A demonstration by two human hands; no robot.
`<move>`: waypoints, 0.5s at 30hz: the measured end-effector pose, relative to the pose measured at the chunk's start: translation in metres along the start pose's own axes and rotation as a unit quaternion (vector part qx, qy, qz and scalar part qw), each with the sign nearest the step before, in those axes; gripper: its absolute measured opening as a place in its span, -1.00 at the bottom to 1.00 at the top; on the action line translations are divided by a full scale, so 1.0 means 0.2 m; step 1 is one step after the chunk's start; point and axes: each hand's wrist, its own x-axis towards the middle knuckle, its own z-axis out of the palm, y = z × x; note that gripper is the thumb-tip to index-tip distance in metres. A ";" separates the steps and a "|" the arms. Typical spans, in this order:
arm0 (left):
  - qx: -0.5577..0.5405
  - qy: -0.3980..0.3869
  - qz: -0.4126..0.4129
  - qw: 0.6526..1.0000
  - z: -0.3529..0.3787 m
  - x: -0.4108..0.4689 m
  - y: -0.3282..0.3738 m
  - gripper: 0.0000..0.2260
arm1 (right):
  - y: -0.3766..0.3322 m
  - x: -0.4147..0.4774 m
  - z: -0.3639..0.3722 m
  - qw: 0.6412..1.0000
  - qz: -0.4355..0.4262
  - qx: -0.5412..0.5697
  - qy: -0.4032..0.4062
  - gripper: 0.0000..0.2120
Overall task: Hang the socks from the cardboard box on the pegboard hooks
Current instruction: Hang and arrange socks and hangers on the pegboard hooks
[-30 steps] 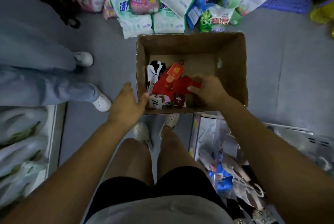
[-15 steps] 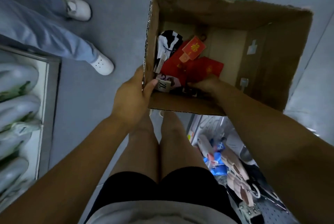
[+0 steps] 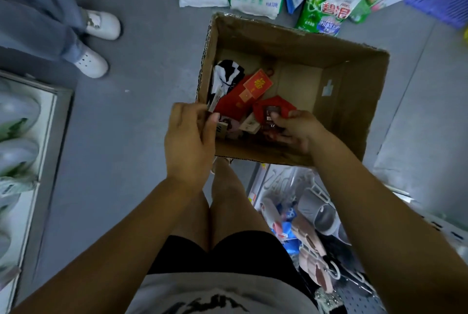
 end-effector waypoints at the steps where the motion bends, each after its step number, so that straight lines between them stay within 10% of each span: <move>1: -0.021 -0.040 -0.008 0.999 0.01 0.00 0.02 -0.76 | -0.01 -0.04 -0.01 1.000 -0.005 0.014 -0.006 -0.61; 9: -0.270 -0.321 -0.298 0.858 0.12 0.14 0.17 -0.70 | -0.03 -0.28 0.03 0.989 -0.023 0.117 -0.092 -0.72; 15: -0.322 -0.252 -0.299 0.862 0.12 0.19 0.21 -0.95 | -0.04 -0.26 0.06 0.994 -0.085 -0.003 -0.066 -0.80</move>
